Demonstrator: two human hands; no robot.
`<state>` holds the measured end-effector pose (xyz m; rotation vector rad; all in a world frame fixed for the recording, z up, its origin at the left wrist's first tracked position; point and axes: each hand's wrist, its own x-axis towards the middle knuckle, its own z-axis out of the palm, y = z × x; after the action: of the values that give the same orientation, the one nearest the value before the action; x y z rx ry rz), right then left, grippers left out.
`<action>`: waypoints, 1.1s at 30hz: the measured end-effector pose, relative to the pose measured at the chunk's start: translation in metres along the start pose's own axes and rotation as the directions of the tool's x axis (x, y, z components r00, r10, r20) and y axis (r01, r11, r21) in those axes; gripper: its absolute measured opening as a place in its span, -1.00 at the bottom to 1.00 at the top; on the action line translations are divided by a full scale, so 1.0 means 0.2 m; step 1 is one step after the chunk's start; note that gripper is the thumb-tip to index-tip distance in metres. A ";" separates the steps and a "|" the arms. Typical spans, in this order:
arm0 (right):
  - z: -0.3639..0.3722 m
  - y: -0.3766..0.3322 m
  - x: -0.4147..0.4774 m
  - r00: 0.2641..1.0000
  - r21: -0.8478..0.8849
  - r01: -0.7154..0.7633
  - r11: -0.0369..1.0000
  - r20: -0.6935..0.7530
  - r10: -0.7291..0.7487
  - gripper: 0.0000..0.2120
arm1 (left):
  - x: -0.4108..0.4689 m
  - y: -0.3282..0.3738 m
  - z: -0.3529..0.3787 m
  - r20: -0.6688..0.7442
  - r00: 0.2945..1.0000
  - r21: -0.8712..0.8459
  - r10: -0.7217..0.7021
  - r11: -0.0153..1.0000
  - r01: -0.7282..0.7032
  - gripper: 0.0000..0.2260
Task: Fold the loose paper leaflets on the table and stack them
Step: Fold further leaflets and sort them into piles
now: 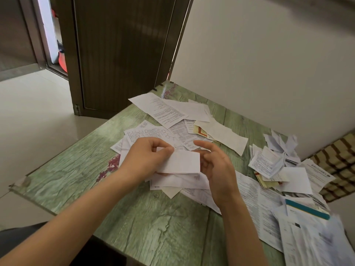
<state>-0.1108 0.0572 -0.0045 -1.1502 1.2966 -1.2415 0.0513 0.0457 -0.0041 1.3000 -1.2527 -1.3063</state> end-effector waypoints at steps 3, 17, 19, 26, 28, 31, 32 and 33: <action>0.01 0.00 -0.01 1.000 -0.088 0.008 0.996 0.014 -0.007 -0.80 | -0.01 -0.01 0.01 0.035 0.997 0.067 0.074 0.995 -0.076 -0.90; -0.03 -0.01 0.00 0.994 -0.315 0.111 0.943 0.022 -0.110 -0.90 | 0.01 0.01 -0.02 0.023 0.987 0.224 0.160 0.961 -0.161 -0.89; -0.04 0.00 -0.01 0.993 -0.325 0.113 0.939 0.016 -0.114 -0.90 | 0.01 0.01 -0.02 0.049 0.987 0.238 0.152 0.958 -0.160 -0.89; -0.14 0.00 0.02 0.926 -0.329 0.127 0.936 -0.300 -0.231 -0.89 | 0.04 0.01 -0.06 0.005 0.989 0.209 0.146 0.967 -0.144 -0.87; -0.20 0.01 0.03 0.795 -0.258 0.136 0.957 -0.548 -0.260 -0.94 | 0.04 0.02 -0.09 -0.032 0.984 0.222 0.173 0.961 -0.162 -0.88; -0.28 0.02 0.03 0.491 -0.185 0.176 0.967 -0.835 -0.250 -0.91 | 0.04 0.03 -0.08 -0.069 0.979 0.184 0.193 0.967 -0.178 -0.90; -0.30 0.01 0.03 0.409 -0.172 0.193 0.966 -0.881 -0.238 -0.91 | 0.03 0.03 -0.07 -0.073 0.978 0.167 0.195 0.969 -0.181 -0.90; -0.32 0.01 0.03 0.351 -0.152 0.201 0.968 -0.911 -0.216 -0.91 | 0.03 0.03 -0.05 -0.076 0.978 0.154 0.194 0.972 -0.180 -0.90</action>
<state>-0.1744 0.0576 -0.0068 -0.5410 1.9975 -2.2719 0.0604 0.0391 0.0011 1.2928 -1.3914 -1.0277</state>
